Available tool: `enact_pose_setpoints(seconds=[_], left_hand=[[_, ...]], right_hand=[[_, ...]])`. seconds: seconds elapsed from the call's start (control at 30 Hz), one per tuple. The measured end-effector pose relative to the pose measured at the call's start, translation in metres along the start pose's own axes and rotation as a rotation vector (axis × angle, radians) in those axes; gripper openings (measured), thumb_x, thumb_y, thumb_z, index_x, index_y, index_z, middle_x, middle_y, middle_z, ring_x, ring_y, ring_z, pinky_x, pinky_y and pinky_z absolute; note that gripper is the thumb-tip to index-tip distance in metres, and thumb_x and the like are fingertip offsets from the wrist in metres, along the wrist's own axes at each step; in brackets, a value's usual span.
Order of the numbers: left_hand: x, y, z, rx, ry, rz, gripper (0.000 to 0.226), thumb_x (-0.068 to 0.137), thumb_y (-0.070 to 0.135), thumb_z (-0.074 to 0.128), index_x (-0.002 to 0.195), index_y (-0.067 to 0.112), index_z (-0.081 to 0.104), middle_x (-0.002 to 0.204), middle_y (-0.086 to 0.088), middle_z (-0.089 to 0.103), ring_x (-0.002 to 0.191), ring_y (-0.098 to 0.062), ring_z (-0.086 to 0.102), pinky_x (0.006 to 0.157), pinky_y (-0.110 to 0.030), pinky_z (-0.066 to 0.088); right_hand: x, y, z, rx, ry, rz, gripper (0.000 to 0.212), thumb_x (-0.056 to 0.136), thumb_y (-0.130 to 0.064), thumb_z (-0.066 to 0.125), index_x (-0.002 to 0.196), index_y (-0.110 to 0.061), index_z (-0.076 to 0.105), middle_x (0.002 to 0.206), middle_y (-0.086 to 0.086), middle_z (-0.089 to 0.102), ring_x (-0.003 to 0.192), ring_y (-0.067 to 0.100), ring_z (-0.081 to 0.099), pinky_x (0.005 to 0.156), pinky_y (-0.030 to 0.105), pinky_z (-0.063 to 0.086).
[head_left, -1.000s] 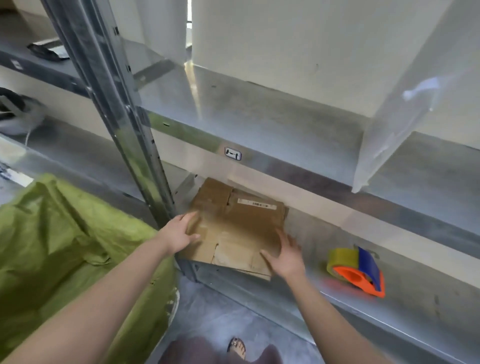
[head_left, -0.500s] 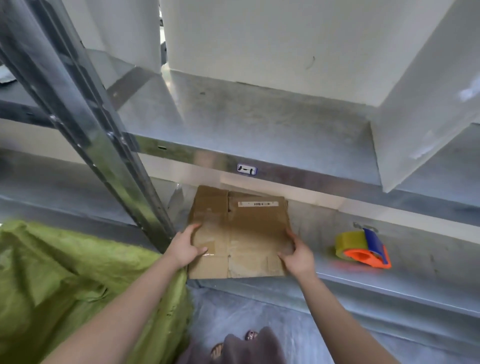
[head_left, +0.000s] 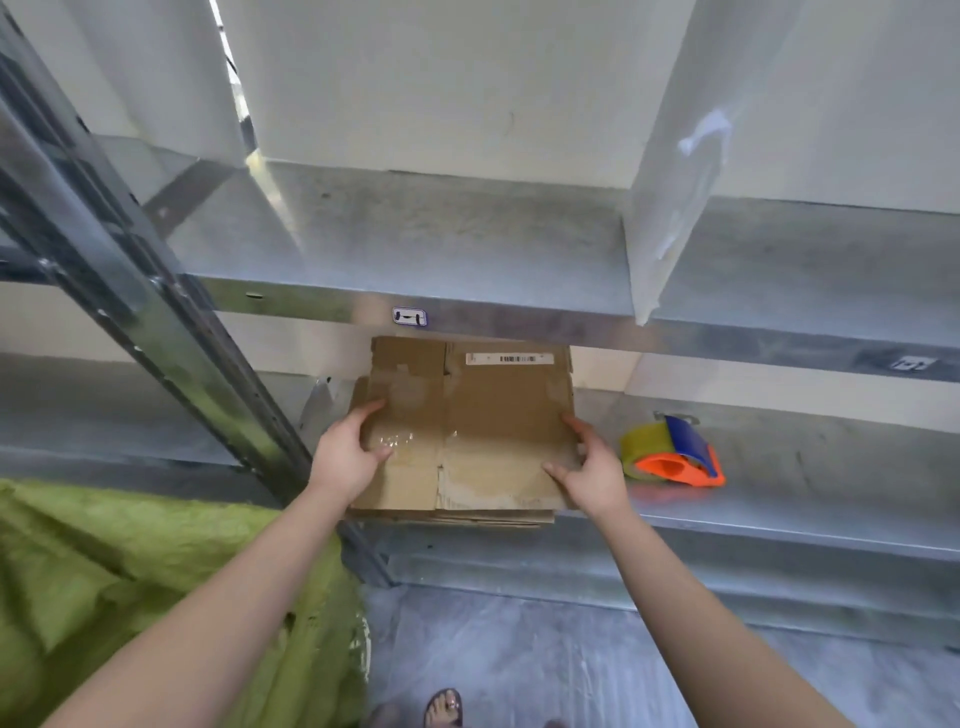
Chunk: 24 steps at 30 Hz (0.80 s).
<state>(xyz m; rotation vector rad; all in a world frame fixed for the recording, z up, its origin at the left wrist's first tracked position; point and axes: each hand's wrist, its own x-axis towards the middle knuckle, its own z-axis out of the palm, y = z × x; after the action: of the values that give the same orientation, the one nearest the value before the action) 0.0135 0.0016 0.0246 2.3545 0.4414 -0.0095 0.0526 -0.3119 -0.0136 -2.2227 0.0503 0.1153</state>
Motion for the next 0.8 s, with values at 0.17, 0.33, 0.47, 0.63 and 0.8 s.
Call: enact_pose_setpoints(seconds=[0.17, 0.33, 0.47, 0.63, 0.8], left_hand=[[-0.025, 0.037, 0.010, -0.125, -0.004, 0.032, 0.067, 0.081, 0.018, 0.076, 0.138, 0.032, 0.046, 0.134, -0.003, 0.054, 0.118, -0.023, 0.052, 0.103, -0.033, 0.041], [-0.069, 0.101, 0.066, -0.198, -0.049, 0.052, 0.077, 0.079, 0.014, 0.077, 0.144, 0.030, 0.039, 0.143, -0.002, 0.048, 0.127, -0.023, 0.047, 0.104, -0.033, 0.039], [-0.110, 0.157, 0.132, -0.183, -0.089, 0.089, 0.082, 0.079, 0.013, 0.077, 0.147, 0.031, 0.034, 0.149, 0.004, 0.040, 0.129, -0.020, 0.045, 0.106, -0.035, 0.040], [-0.142, 0.225, 0.198, -0.193, -0.140, 0.144, 0.085, 0.079, 0.013, 0.077, 0.149, 0.030, 0.030, 0.150, 0.003, 0.037, 0.129, -0.026, 0.047, 0.106, -0.036, 0.042], [-0.146, 0.280, 0.257, -0.259, -0.232, 0.163, 0.100, 0.076, 0.007, 0.079, 0.152, 0.032, 0.018, 0.145, -0.001, 0.044, 0.125, -0.021, 0.052, 0.104, -0.041, 0.045]], right_hand=[[-0.007, 0.014, -0.048, -0.003, 0.032, -0.081, 0.074, 0.074, -0.016, 0.082, 0.140, -0.023, 0.048, 0.132, 0.005, 0.056, 0.118, 0.023, 0.054, 0.094, 0.024, 0.040], [-0.027, 0.062, -0.132, -0.035, 0.081, -0.105, 0.076, 0.072, -0.016, 0.083, 0.140, -0.023, 0.048, 0.134, 0.001, 0.056, 0.125, 0.021, 0.050, 0.104, 0.028, 0.039], [-0.051, 0.117, -0.210, -0.067, 0.092, -0.087, 0.075, 0.075, -0.014, 0.081, 0.141, -0.022, 0.047, 0.134, 0.005, 0.054, 0.121, 0.023, 0.051, 0.104, 0.031, 0.039], [-0.073, 0.176, -0.294, -0.073, 0.099, -0.031, 0.075, 0.078, -0.017, 0.080, 0.144, -0.026, 0.044, 0.131, -0.002, 0.053, 0.111, 0.014, 0.051, 0.099, 0.025, 0.039], [-0.066, 0.225, -0.356, -0.049, 0.155, 0.077, 0.083, 0.076, -0.016, 0.082, 0.147, -0.026, 0.038, 0.138, 0.001, 0.054, 0.121, 0.022, 0.053, 0.103, 0.035, 0.044]])
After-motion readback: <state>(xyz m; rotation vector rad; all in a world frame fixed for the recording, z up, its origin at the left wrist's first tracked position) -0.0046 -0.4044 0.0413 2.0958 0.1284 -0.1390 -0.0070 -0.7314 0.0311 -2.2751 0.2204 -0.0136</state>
